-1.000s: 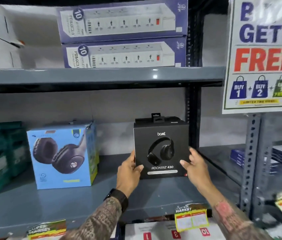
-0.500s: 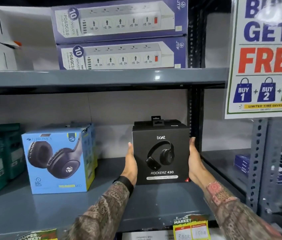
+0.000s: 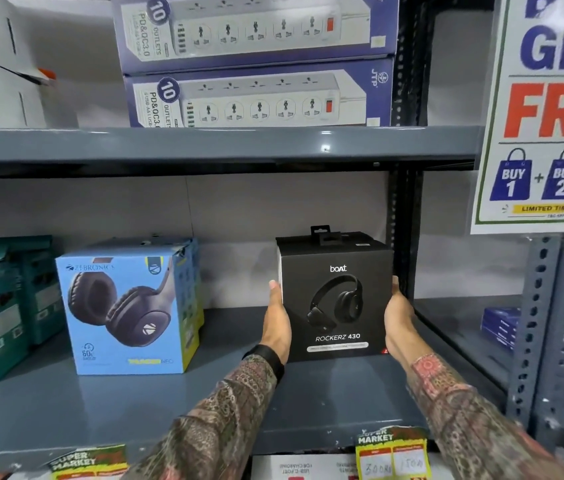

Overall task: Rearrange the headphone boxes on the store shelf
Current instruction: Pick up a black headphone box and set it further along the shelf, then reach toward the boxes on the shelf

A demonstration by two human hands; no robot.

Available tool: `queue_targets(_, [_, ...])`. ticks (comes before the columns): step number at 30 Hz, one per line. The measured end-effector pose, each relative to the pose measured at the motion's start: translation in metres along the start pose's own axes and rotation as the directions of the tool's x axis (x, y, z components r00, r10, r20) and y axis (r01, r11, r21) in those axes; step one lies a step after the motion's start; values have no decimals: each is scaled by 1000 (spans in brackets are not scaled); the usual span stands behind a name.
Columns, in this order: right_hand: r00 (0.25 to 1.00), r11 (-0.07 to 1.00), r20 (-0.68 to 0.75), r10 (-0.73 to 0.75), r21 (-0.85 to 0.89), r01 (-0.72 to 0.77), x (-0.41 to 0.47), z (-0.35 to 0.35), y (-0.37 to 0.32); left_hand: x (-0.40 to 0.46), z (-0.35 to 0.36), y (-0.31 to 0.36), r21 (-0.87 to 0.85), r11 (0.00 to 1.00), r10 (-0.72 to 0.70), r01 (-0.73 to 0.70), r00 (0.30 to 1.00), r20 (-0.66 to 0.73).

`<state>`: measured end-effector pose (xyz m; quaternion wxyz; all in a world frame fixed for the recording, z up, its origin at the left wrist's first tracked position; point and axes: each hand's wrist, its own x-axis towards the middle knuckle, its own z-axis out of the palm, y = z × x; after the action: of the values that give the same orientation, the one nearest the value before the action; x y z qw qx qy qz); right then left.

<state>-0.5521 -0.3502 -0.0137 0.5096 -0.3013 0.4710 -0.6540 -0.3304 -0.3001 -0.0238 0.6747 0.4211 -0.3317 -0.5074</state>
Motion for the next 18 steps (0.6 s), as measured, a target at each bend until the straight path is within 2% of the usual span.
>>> queue_targets(2, [1000,1000,-6,29,-4,-29,5,-5,1,-23,3,17,17,999,-49,49,998,33])
queue_targets(5, [999,999,-16,-35,11,35,-29,-6,-10,-68,2,54,126,991,-58,54,998,27])
queue_targets(7, [979,981,-100,-178,-100,168,-82,3,-22,-90,-7,69,231,973,-5,-2,999,33])
queue_targets(8, [939,941,-154,-309,-195,277,-107,7,-26,-99,-13,72,277,959,50,-63,997,51])
queue_targets(10, [762,776,-206,-614,-336,534,-151,20,-21,-122,-35,83,343,913,205,-222,975,85])
queue_targets(12, [578,592,-155,-801,-340,730,-191,38,-12,-139,-70,91,371,852,360,-369,928,94])
queue_targets(13, [522,525,-107,-846,-330,784,-203,47,-7,-148,-84,95,358,825,434,-438,896,96])
queue_targets(14, [508,497,-50,-860,-307,812,-215,63,2,-155,-106,103,360,782,524,-509,849,63])
queue_targets(15, [526,500,22,-850,-276,821,-225,80,11,-159,-129,114,388,730,610,-563,792,1])
queue_targets(16, [566,529,118,-816,-244,813,-233,97,19,-162,-151,125,420,692,675,-587,733,-88])
queue_targets(18, [672,638,355,-650,-226,736,-249,132,33,-158,-196,149,469,650,749,-598,609,-261])
